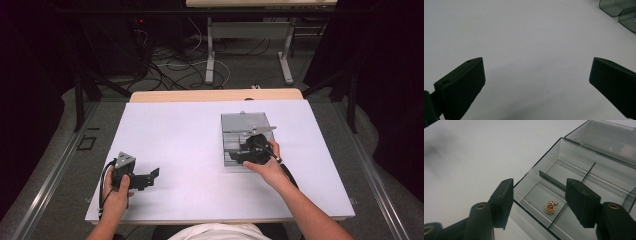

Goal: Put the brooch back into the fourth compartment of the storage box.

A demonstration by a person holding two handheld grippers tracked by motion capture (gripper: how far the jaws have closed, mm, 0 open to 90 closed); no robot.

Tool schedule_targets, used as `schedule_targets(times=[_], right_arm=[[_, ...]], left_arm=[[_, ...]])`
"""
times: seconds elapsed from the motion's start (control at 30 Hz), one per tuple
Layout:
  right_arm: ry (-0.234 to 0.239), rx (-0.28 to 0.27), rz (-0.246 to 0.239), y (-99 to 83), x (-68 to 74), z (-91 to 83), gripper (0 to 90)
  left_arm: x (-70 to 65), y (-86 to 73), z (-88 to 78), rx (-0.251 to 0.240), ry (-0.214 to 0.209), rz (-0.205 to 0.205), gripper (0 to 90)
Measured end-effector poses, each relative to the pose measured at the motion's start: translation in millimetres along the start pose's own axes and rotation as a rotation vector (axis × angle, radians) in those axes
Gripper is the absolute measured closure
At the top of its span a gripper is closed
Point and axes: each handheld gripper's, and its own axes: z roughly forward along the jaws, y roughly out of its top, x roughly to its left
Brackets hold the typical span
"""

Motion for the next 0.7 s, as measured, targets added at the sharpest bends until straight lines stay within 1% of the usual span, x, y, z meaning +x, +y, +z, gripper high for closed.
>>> schedule_targets(times=[0.07, 0.1, 0.17, 0.23, 0.3, 0.37, 0.4, 0.43, 0.47, 0.5, 0.63, 0.7], right_arm=[[-0.016, -0.011, -0.017, -0.1, -0.8, -1.4, 34.2], [-0.019, -0.003, -0.022, 0.0, -0.3, -3.1, 33.5], [-0.020, -0.011, -0.021, -0.1, 0.4, -5.1, 32.1], [-0.022, -0.005, -0.016, 0.1, 1.8, -7.6, 30.5], [-0.029, -0.021, -0.028, 0.3, 2.4, -9.3, 30.1], [-0.026, -0.012, -0.030, 1.2, 3.6, -12.1, 30.0], [-0.033, -0.020, -0.033, 1.6, 4.1, -12.5, 29.9], [-0.037, -0.015, -0.039, 2.3, 4.4, -14.0, 29.9], [-0.030, -0.020, -0.034, 2.8, 5.4, -15.0, 29.4], [-0.029, -0.026, -0.044, 3.2, 5.0, -15.7, 27.6], [-0.040, -0.031, -0.043, 5.6, 6.2, -22.7, 22.9], [-0.044, -0.041, -0.033, 6.9, 5.4, -26.5, 21.7]], left_arm=[[-0.4, 0.2, -0.1, -0.001, -0.001, 0.000, 0.5], [-0.6, 0.2, -0.2, -0.001, -0.001, 0.002, 0.5], [-1.0, 0.2, -0.7, -0.001, -0.002, 0.004, 0.5], [-0.9, 0.3, -1.8, 0.000, -0.003, 0.006, 0.5], [-1.2, -0.1, -2.0, -0.002, -0.004, 0.003, 0.5], [-1.2, -0.3, -2.3, -0.004, -0.004, 0.002, 0.5], [-1.4, -0.2, -2.3, -0.006, -0.004, 0.000, 0.5], [-1.4, -0.1, -2.4, -0.005, -0.005, 0.002, 0.5], [-1.4, -0.2, -2.4, -0.005, -0.005, 0.003, 0.5], [-1.4, -0.1, -2.2, -0.003, -0.006, 0.001, 0.5], [-1.1, 0.0, -1.6, -0.002, -0.008, 0.002, 0.5], [-1.0, 0.1, -1.6, -0.002, -0.008, 0.003, 0.5]])
